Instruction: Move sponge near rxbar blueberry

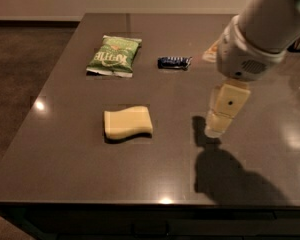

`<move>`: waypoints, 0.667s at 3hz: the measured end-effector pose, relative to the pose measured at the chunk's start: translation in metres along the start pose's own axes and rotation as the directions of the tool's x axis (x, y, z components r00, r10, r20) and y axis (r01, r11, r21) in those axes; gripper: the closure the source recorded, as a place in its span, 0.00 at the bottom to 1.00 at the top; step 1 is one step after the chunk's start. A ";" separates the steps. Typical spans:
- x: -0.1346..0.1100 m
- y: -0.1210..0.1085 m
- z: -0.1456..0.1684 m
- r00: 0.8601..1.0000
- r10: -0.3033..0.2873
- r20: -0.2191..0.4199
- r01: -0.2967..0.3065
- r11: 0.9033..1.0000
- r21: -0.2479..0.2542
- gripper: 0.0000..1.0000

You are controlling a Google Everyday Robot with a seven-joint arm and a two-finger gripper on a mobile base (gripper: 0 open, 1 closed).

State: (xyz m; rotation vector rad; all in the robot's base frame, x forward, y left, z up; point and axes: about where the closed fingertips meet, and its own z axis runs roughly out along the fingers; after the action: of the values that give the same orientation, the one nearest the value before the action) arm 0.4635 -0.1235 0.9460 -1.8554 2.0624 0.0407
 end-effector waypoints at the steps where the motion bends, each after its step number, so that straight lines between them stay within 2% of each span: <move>1: -0.033 -0.002 0.041 0.998 -0.033 0.045 0.035 0.998 -0.054 0.00; 2: -0.062 0.003 0.076 0.997 -0.046 0.066 0.053 0.993 -0.102 0.00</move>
Offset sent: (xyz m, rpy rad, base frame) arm 0.0296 0.1242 -0.0875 0.0797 0.1350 0.1238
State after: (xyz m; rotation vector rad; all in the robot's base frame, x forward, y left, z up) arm 0.4842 -0.0439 0.8921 -1.9398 2.0050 0.1952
